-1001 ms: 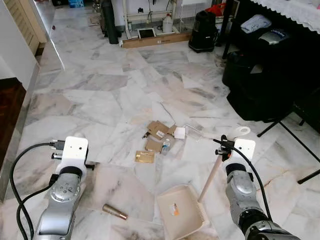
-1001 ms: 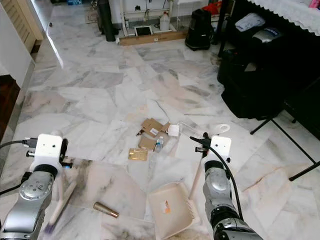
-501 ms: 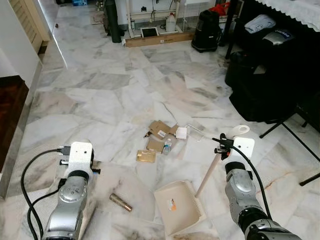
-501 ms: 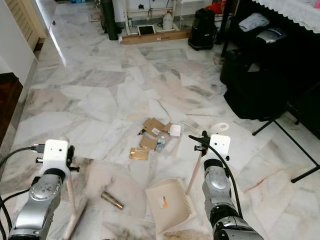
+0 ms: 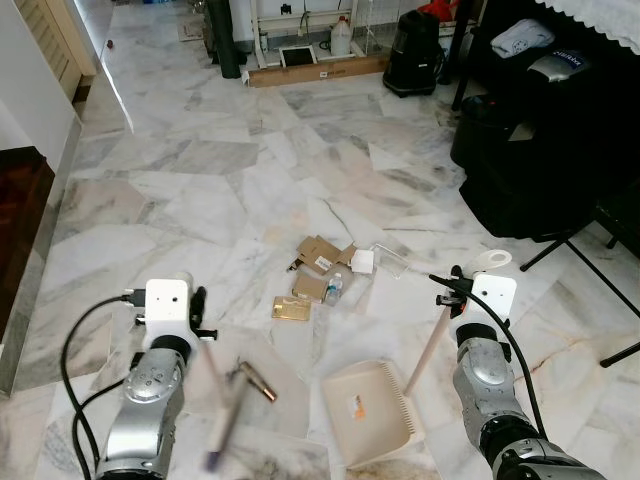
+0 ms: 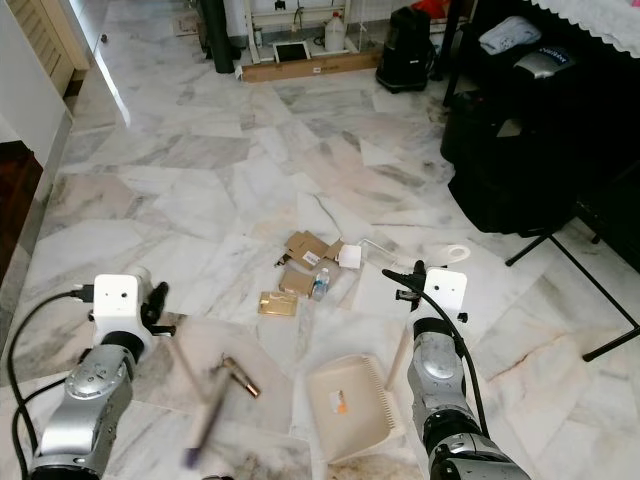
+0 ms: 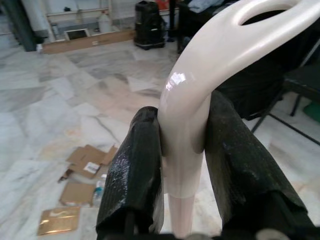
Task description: Sweep floor
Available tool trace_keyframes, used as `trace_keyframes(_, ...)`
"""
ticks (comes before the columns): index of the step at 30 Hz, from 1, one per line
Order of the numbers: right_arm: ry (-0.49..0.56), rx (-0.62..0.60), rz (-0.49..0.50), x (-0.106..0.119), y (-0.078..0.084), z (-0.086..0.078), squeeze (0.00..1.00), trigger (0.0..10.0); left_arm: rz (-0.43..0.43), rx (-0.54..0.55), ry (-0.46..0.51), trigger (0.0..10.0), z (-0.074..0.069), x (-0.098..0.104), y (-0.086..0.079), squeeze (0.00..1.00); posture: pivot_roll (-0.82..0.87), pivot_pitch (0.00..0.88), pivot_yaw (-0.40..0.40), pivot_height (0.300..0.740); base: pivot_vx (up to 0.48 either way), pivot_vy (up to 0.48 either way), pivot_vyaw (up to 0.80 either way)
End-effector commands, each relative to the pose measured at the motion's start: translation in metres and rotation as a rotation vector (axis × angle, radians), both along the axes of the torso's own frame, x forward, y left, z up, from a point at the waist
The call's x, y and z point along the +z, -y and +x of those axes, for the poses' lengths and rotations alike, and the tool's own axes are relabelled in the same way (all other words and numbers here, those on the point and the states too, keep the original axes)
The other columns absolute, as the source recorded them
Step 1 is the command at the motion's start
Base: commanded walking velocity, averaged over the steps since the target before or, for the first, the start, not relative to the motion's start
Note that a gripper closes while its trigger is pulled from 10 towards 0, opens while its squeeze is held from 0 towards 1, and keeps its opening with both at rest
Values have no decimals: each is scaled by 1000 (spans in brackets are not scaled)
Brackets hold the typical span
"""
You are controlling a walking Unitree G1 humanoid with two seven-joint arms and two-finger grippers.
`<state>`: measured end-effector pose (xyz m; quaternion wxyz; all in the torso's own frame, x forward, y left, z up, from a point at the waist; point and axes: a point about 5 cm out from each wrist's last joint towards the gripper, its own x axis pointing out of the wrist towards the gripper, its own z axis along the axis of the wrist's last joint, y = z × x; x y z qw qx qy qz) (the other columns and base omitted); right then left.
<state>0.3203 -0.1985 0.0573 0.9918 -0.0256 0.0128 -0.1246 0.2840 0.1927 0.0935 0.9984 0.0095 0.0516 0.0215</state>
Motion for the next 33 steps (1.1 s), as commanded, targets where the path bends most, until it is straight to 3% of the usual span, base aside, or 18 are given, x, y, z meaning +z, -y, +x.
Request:
trace_keyframes(1, 5, -15, -47, -1, 5, -3, 0, 10000, -23, 30, 30, 10000, -2, 4, -7, 0, 171, 146, 6, 740, 0, 0, 0)
trace_keyframes(8, -7, -74, -76, -6, 12, -9, 0, 10000, -69, 6, 26, 10000, -1, 5, -6, 0, 165, 151, 18, 740, 0, 0, 0)
trace_keyframes(19, -12, -112, -107, -6, 16, -11, 0, 10000, -36, -27, 14, 10000, -2, 4, -3, 0, 174, 145, 21, 740, 0, 0, 0)
trace_keyframes(33, -25, -333, -226, -4, 41, -19, 0, 10000, -23, -51, 29, 10000, 5, 9, 0, 0, 169, 128, 33, 740, 0, 0, 0)
